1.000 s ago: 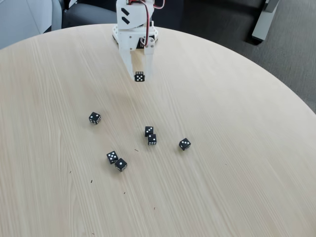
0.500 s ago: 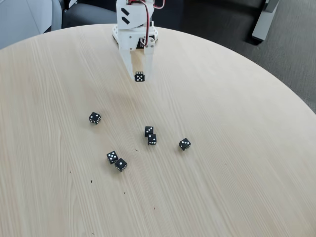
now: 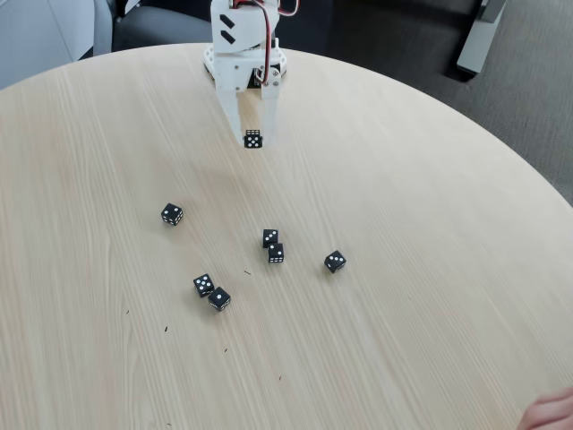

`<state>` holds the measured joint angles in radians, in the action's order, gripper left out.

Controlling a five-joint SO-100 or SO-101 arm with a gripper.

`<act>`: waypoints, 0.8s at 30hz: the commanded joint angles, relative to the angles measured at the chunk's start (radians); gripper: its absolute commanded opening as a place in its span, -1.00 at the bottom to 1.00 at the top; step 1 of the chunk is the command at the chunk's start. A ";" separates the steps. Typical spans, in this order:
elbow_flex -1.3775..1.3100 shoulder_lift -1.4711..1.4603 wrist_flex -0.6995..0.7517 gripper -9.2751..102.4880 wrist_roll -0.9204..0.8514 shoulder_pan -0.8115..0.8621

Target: Pick up the dice with number 6

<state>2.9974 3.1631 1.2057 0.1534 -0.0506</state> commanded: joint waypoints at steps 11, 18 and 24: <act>-0.003 0.008 0.003 -0.79 0.006 -0.005; -0.003 0.008 0.003 -0.80 0.006 -0.008; -0.003 0.008 0.003 -0.82 0.006 -0.008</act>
<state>2.9974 3.1631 1.2057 0.1534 -0.0506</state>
